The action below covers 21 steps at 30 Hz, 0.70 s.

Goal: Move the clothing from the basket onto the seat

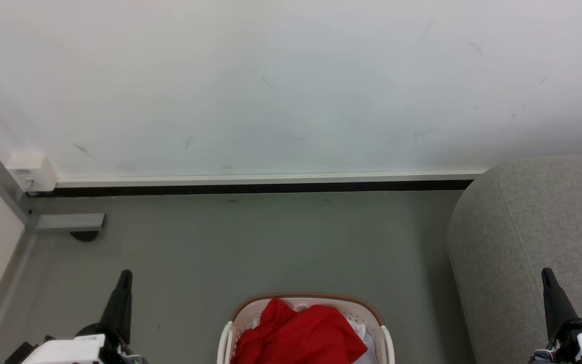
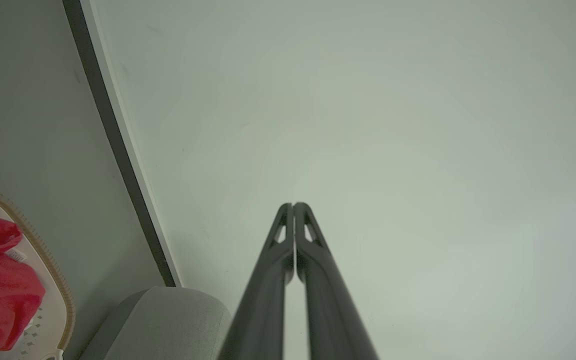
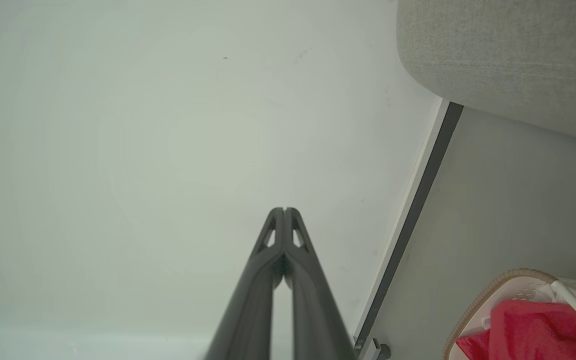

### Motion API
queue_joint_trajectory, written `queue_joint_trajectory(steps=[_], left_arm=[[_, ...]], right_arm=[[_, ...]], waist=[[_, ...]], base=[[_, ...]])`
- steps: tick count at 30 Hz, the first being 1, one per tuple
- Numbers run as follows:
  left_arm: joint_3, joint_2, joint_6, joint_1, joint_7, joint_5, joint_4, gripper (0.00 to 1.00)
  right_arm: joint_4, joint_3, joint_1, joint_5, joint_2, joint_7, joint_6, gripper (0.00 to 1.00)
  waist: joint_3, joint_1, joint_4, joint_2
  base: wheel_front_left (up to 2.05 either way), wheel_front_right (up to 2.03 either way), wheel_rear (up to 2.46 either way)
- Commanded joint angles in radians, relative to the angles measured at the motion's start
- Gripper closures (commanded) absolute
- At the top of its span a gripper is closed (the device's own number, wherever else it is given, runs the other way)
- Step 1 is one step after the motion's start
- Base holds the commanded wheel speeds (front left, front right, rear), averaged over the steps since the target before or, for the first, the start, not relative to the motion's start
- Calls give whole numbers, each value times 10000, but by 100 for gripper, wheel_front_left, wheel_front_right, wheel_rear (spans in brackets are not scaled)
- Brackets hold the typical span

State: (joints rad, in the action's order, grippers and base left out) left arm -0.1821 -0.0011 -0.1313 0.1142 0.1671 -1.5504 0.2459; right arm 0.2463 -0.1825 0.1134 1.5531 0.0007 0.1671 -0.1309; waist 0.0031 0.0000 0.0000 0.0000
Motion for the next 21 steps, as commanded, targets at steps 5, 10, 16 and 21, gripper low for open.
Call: queue_joint_trajectory(steps=[5, 10, 16, 21], left_arm=[[-39, 86, 8, 98, 37, -84, -18, 100], [-39, 86, 8, 98, 37, -84, -18, 100], [1, 2, 0, 0, -1, 1, 0, 0], [118, -77, 12, -180, -138, 20, 210, 0]], right_arm=[[-20, -17, 115, -50, -61, 35, -37, 100], [-20, -17, 115, -50, -61, 35, -37, 100], [0, 0, 0, 0, 0, -1, 0, 0], [224, 98, -177, -37, 57, -138, 6, 0]], waist=[[0, 0, 0, 0], [0, 0, 0, 0], [0, 0, 0, 0], [0, 0, -4, 0]], base=[[0, 0, 0], [0, 0, 0], [0, 0, 0], [0, 0, 0]])
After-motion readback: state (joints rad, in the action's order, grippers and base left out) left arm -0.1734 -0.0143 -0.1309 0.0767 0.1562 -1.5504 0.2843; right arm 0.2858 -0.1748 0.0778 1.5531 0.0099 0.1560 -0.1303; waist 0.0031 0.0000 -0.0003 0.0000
